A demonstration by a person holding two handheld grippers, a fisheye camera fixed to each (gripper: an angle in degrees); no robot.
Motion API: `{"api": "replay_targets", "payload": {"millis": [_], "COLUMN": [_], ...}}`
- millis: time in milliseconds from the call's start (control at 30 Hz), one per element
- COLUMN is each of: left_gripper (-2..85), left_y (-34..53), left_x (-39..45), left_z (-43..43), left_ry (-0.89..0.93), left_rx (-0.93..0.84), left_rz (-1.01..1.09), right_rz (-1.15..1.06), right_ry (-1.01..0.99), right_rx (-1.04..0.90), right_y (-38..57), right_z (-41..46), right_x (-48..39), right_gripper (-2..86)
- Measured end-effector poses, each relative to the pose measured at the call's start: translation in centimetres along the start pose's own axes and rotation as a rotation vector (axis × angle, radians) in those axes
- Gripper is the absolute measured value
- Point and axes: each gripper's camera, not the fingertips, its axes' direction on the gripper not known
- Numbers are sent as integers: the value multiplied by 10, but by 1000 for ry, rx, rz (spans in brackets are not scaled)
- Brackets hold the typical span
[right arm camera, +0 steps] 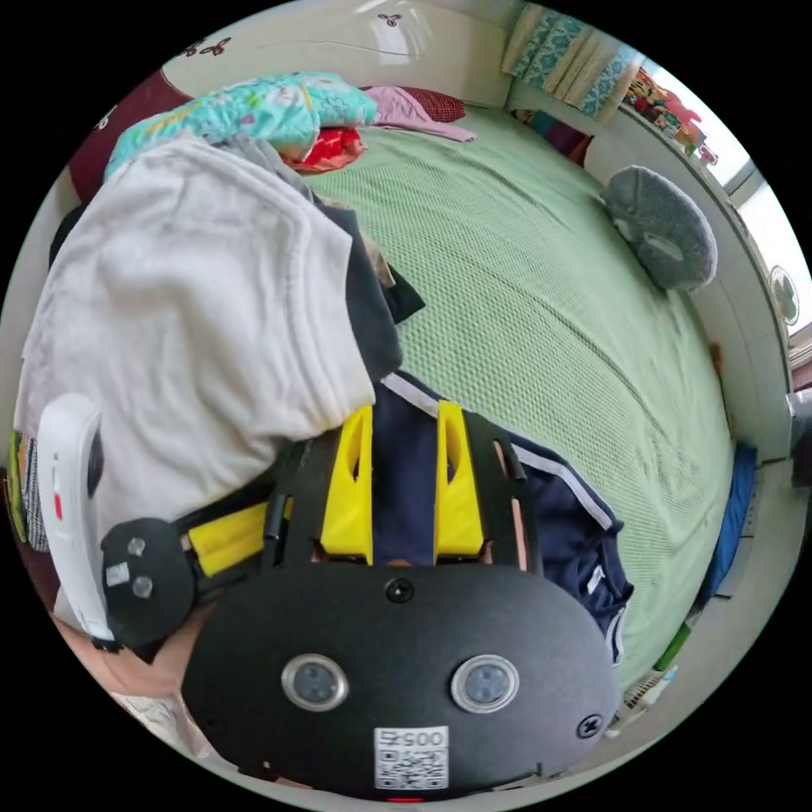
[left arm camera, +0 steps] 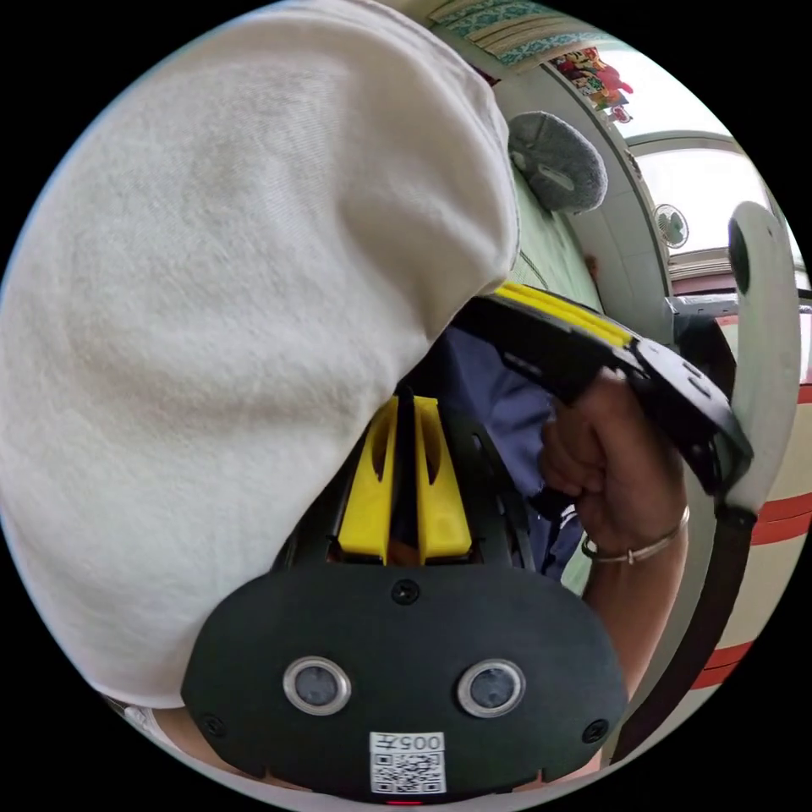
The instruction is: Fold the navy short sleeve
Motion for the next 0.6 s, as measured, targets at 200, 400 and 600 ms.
{"api": "replay_targets", "payload": {"millis": [200,400,600], "left_gripper": [41,39,40], "left_y": [-2,1,21], "left_x": [4,15,41], "left_z": [4,-7,-40], "left_ry": [-7,20,190], "left_rx": [-8,22,83], "left_rz": [6,57,277], "right_rz": [21,172,251], "right_ry": [59,18,-58], "right_rx": [-17,148,307], "right_y": [-17,5,70], "right_z": [33,-13,-64], "right_x": [1,49,104], "right_gripper": [26,-3,-3]}}
